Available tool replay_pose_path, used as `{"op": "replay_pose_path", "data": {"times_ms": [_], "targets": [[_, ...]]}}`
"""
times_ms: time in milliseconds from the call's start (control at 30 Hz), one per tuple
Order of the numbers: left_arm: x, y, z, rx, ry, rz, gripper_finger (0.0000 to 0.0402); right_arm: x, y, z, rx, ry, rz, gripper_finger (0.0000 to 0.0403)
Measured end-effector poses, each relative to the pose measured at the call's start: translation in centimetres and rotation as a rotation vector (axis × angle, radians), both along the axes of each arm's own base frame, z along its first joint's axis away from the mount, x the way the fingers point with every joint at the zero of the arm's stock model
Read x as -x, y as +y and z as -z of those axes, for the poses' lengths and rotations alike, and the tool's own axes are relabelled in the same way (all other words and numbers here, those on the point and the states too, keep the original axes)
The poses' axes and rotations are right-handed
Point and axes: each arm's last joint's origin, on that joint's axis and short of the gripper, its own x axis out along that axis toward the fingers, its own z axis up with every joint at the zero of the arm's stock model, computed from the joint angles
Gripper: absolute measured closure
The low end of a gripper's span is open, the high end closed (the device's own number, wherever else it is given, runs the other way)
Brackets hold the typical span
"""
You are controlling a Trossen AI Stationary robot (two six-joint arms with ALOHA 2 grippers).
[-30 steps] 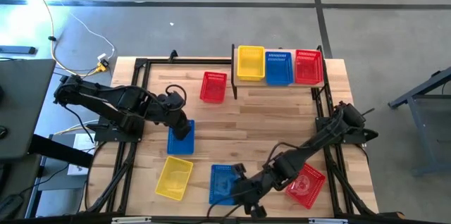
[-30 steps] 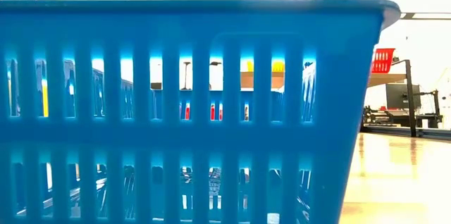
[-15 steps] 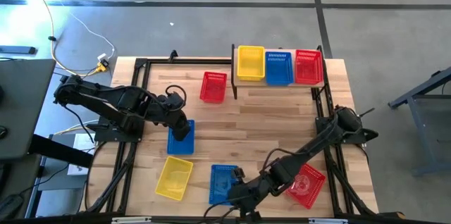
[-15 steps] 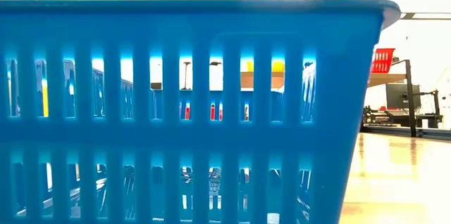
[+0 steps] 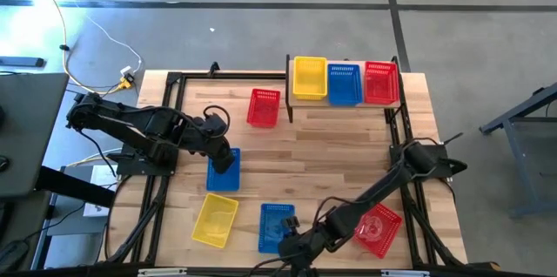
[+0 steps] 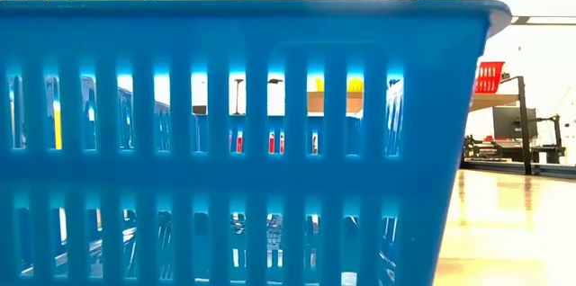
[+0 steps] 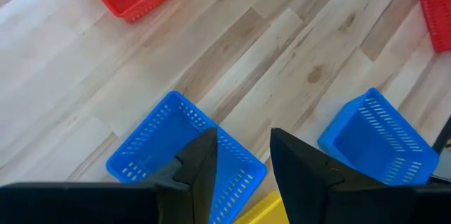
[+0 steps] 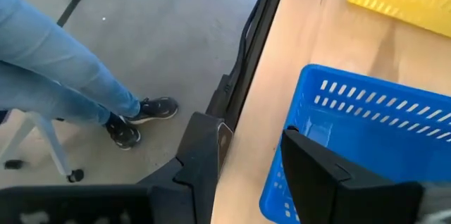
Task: Stack baskets on shelf by color
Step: Stack the bottom blue bin on top of the other blue bin on the shelf
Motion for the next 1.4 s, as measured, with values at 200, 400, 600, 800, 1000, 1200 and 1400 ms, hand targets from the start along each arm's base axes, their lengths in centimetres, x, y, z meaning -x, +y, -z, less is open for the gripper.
{"op": "replay_pose_path", "data": {"times_ms": [200, 400, 600, 800, 1000, 1200, 1400], "targets": [[0.0, 0.1, 0.0, -0.019, 0.002, -0.009, 0.028, -0.4, 0.2, 1.8, 0.007, 0.042, 0.024, 0.0263], [0.0, 0.1, 0.0, -0.018, 0.003, -0.009, 0.028, -0.6, 0.4, 3.8, 0.015, 0.094, 0.046, 0.0263], [0.0, 0.1, 0.0, -0.018, 0.003, -0.009, 0.028, -0.6, 0.2, 5.3, 0.038, 0.164, 0.092, 0.0263], [0.0, 0.1, 0.0, -0.018, 0.005, -0.009, 0.028, -0.4, -0.4, 5.7, 0.047, 0.233, 0.157, 0.03], [0.0, 0.1, 0.0, -0.018, 0.006, -0.008, 0.028, -0.3, -0.4, 5.5, 0.046, 0.24, 0.147, 0.0393], [0.0, 0.1, 0.0, -0.015, 0.006, -0.007, 0.028, 0.1, -0.7, 4.7, 0.061, 0.251, 0.15, 0.0398], [0.0, 0.0, 0.0, -0.015, 0.006, -0.006, 0.028, 0.9, -1.5, 2.3, 0.095, 0.234, 0.183, 0.0402]]}}
